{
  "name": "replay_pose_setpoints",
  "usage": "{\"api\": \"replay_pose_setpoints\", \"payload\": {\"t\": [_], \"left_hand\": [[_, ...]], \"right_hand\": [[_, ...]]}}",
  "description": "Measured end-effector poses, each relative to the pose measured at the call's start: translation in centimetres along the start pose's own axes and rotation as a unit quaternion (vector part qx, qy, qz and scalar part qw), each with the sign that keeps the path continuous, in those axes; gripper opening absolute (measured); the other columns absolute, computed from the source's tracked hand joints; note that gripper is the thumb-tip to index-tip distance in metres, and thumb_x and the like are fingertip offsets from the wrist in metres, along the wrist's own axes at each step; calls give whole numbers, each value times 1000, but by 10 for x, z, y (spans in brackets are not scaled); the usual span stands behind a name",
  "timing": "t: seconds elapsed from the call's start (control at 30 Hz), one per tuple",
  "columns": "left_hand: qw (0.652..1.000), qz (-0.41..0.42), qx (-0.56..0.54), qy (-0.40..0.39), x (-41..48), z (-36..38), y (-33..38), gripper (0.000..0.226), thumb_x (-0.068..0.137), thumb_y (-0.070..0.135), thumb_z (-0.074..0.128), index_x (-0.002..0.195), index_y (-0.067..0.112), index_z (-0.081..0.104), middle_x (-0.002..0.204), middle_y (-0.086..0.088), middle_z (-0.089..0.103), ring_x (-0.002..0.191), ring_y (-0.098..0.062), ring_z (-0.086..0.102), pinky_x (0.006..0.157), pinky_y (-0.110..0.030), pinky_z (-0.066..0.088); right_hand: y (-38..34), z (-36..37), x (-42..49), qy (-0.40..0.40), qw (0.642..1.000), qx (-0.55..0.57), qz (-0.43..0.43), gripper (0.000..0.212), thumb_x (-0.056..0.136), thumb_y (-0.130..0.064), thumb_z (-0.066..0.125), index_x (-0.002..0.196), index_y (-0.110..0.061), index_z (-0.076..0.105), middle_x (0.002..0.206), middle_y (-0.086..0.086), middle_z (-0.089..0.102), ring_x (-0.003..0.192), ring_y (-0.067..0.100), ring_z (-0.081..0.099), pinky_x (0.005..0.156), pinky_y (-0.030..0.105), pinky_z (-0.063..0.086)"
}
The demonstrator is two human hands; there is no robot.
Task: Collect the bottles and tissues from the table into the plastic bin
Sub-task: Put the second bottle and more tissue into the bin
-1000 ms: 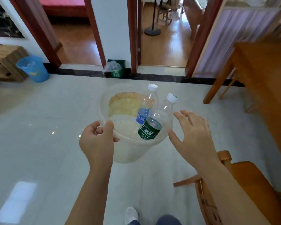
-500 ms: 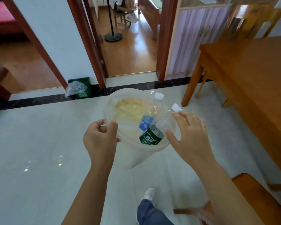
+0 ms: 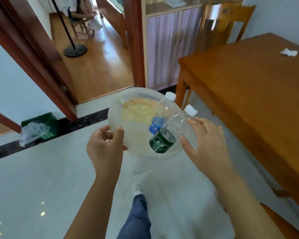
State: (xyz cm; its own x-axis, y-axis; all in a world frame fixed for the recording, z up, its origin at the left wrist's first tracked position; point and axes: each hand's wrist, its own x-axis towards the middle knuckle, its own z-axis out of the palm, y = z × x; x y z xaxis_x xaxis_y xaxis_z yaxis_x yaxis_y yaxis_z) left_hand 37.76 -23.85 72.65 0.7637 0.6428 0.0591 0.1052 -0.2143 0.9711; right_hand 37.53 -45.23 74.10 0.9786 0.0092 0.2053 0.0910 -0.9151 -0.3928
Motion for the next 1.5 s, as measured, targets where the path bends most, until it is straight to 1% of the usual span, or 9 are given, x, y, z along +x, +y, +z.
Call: {"api": "replay_pose_setpoints", "payload": {"t": [0.1,0.37,0.6,0.7,0.83,0.97,1.07,1.23,1.5], "left_hand": [[999,9,-11,-41,49,46,3,19,81,27,69,94,14,64,59,21,65,43,-1,61,43,-22,54],[991,31,-60,-118,174,151,46,20,80,23,70,95,11,63,63,-2,65,41,-3,59,39,-16,49],[985,62,-76,-144,234,240,84,13,80,22,70,79,28,58,53,8,60,38,-4,58,38,-14,45],[982,70,-74,-159,253,289,96,11,80,23,69,87,20,61,49,11,59,39,-4,59,43,-13,46],[978,74,-72,-182,268,361,115,23,79,24,68,97,10,64,54,3,62,39,-1,57,48,-13,48],[971,65,-90,-210,275,433,143,7,78,23,67,81,21,62,61,-11,62,37,-1,54,41,-9,42],[969,63,-104,-214,280,478,161,15,73,25,67,84,16,63,63,-15,60,37,-2,52,40,-12,42],[961,76,-116,-239,285,551,185,12,74,20,67,66,23,58,66,-23,62,35,-1,51,40,-11,41],[939,108,-116,-306,305,673,206,15,77,20,68,65,19,58,41,10,57,33,1,52,36,-13,42]], "right_hand": [[7,10,55,9,999,-15,40,48,81,-32,59,124,-13,47,125,11,52,120,29,43,104,56,25],[12,15,184,61,989,-35,129,47,82,-36,57,124,-18,47,129,8,51,123,26,41,106,54,21],[37,7,264,91,977,-43,186,47,83,-37,54,126,-18,46,132,8,48,126,27,38,107,54,19],[61,3,298,99,973,-53,200,48,84,-38,55,127,-19,45,133,7,47,126,26,37,107,54,19],[104,-8,342,122,966,-53,221,48,83,-39,53,127,-19,44,131,7,48,126,27,38,107,56,20],[154,-26,386,137,958,-50,246,49,84,-37,55,128,-19,43,131,8,48,125,27,38,107,57,22],[185,-37,412,142,956,-59,250,50,84,-37,55,128,-19,42,130,8,48,125,26,39,106,56,23],[233,-51,454,158,943,-62,287,52,83,-38,56,129,-19,42,131,7,48,125,26,38,106,55,24],[297,-56,522,152,922,-101,341,53,83,-41,52,130,-20,40,132,7,46,127,25,37,107,54,25]]}}
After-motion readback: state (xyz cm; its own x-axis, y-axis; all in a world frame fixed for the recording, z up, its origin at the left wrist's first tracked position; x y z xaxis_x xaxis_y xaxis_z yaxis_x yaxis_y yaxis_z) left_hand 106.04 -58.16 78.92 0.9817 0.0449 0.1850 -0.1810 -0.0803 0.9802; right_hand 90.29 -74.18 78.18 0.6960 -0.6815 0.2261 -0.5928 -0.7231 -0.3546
